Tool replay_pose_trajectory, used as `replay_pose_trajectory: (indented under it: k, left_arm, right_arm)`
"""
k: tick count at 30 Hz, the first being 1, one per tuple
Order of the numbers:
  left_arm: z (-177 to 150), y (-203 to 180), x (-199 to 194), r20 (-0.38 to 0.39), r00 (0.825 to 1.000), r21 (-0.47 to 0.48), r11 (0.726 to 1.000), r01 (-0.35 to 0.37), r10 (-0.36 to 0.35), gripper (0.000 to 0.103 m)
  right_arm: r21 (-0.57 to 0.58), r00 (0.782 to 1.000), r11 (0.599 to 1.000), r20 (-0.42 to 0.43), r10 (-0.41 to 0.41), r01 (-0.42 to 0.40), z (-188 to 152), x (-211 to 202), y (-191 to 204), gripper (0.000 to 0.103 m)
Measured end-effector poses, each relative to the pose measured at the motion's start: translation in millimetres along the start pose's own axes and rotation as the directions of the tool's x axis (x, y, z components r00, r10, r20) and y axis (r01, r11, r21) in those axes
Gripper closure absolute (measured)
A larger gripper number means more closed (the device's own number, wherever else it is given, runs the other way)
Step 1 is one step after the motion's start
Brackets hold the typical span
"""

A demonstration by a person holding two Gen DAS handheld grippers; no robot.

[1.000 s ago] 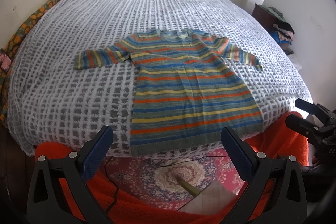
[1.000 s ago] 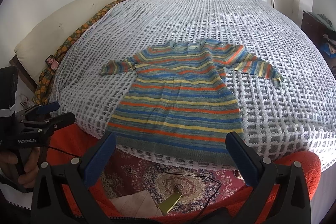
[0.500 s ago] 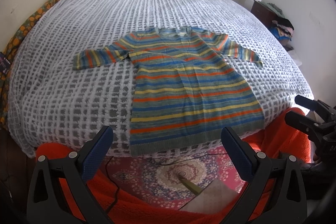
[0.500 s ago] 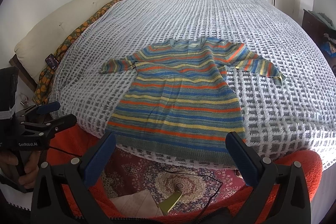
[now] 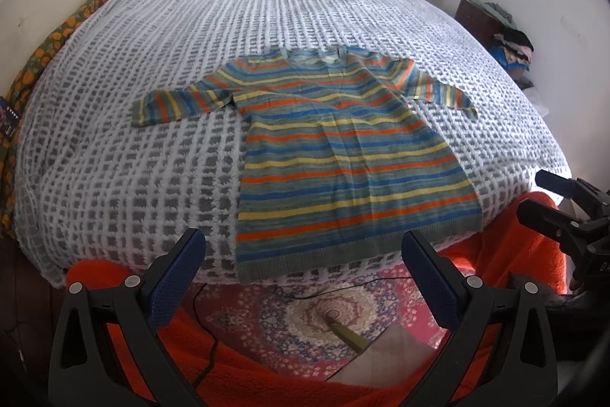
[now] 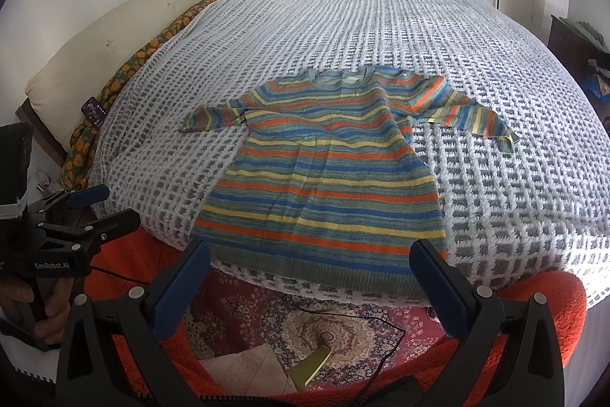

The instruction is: Fold small clothes

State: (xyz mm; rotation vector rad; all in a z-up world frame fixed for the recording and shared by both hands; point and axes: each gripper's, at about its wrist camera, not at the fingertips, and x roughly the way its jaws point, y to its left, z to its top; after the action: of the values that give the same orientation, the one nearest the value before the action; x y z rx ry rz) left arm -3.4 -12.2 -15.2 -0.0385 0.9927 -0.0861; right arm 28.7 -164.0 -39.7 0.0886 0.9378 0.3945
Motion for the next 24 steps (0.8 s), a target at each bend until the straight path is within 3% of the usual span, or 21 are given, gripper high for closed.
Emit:
replay_pose_trajectory:
  k: [24]
  left_arm:
    - [1.0,-1.0,-0.4,-0.003,1.0,0.002,1.0,-0.001,0.001,0.001]
  right_arm:
    - [-0.001,1.0,1.0,-0.001,-0.001,0.001,-2.6,2.2,2.2,0.0]
